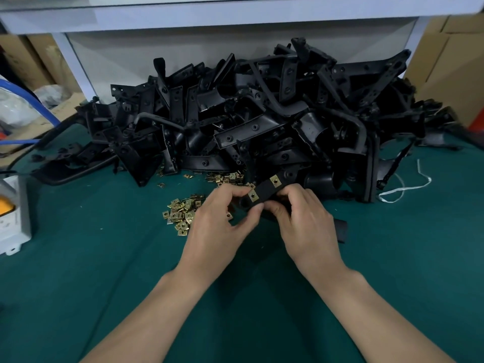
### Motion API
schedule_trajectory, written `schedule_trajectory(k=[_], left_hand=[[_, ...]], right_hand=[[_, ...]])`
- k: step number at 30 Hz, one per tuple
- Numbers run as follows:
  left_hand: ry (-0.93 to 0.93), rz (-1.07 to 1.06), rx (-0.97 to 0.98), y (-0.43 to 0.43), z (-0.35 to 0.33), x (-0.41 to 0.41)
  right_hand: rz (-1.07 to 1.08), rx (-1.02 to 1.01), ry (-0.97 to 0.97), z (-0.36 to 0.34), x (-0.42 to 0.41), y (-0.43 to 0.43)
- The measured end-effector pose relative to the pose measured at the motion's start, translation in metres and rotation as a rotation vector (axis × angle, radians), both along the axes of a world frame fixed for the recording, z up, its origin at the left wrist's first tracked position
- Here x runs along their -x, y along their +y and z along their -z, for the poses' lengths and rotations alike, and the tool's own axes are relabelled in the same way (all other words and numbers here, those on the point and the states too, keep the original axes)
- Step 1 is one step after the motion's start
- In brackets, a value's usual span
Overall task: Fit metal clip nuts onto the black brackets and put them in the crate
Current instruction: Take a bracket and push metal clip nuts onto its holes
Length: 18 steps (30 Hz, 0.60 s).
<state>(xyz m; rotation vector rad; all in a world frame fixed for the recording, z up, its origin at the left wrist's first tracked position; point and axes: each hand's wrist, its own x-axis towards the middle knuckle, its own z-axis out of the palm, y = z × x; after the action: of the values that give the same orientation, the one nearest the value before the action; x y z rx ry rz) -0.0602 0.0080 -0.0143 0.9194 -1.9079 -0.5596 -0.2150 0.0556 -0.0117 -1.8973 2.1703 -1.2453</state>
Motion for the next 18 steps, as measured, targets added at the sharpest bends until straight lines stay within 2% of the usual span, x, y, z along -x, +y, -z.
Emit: schedule_trajectory(k=[5,7,10,13,15,18], left_hand=[[0.213,0.086,-0.211,0.005,-0.007,0.010],[0.328,0.116,-0.280,0.003,-0.012,0.010],[0.449,0.140,-0.258,-0.003,-0.020,0.002],[0.520,0.170,-0.271,-0.013,-0.024,-0.010],[0.464,0.237,-0.310,-0.015,-0.025,-0.012],[0.401,0.310,-0.347,-0.013,-0.024,-0.009]], right_hand=[[-0.036,0.065,-0.186,0.000,-0.002,0.002],[-0.118,0.074,-0.331,0.000,-0.003,0.004],[-0.227,0.095,-0.608,-0.005,-0.007,0.011],[-0.170,0.185,-0.806,-0.020,0.000,0.009],[-0.190,0.146,-0.807,-0.034,0.004,0.003],[-0.337,-0.070,-0.669,-0.050,-0.005,-0.006]])
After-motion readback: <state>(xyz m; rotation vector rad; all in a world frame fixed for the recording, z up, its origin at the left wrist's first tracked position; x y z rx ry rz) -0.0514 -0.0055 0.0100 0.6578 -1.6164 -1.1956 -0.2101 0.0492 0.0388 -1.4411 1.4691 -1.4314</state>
